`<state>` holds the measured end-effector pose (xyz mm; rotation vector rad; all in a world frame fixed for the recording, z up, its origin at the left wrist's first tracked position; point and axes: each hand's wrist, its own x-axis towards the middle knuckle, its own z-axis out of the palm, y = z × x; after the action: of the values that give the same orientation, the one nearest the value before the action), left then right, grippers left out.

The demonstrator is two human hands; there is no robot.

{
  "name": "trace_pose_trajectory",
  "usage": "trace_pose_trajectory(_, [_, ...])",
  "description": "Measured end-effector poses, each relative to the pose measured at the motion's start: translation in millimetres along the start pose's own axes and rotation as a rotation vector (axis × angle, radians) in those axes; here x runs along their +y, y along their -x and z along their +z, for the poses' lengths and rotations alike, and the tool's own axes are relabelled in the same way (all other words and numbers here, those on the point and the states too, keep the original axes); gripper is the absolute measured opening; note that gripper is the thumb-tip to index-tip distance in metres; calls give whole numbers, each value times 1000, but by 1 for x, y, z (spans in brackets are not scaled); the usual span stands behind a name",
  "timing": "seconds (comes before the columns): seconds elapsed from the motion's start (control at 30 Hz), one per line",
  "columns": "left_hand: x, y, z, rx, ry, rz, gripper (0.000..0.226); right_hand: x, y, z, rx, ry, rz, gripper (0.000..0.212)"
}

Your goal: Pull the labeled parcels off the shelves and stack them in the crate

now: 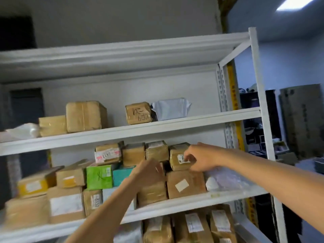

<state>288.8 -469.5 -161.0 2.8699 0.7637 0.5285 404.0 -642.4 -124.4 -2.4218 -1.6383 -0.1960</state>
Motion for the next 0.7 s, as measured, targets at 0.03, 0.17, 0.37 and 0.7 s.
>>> trace_pose_trajectory(0.03, [-5,-1,-13,32,16,-14,10,-8,-6,-5,30,-10,-31,23])
trace_pose_trajectory(0.17, [-21,-4,-54,136,62,-50,13,-28,-29,-17,131,-50,-110,15])
trace_pose_trajectory(0.37, [-44,-30,-95,350,103,-64,17,-44,-74,-28,366,-139,-108,50])
trace_pose_trajectory(0.7, [-101,-109,-143,542,179,19,50,-70,-181,-63,592,-222,-118,27])
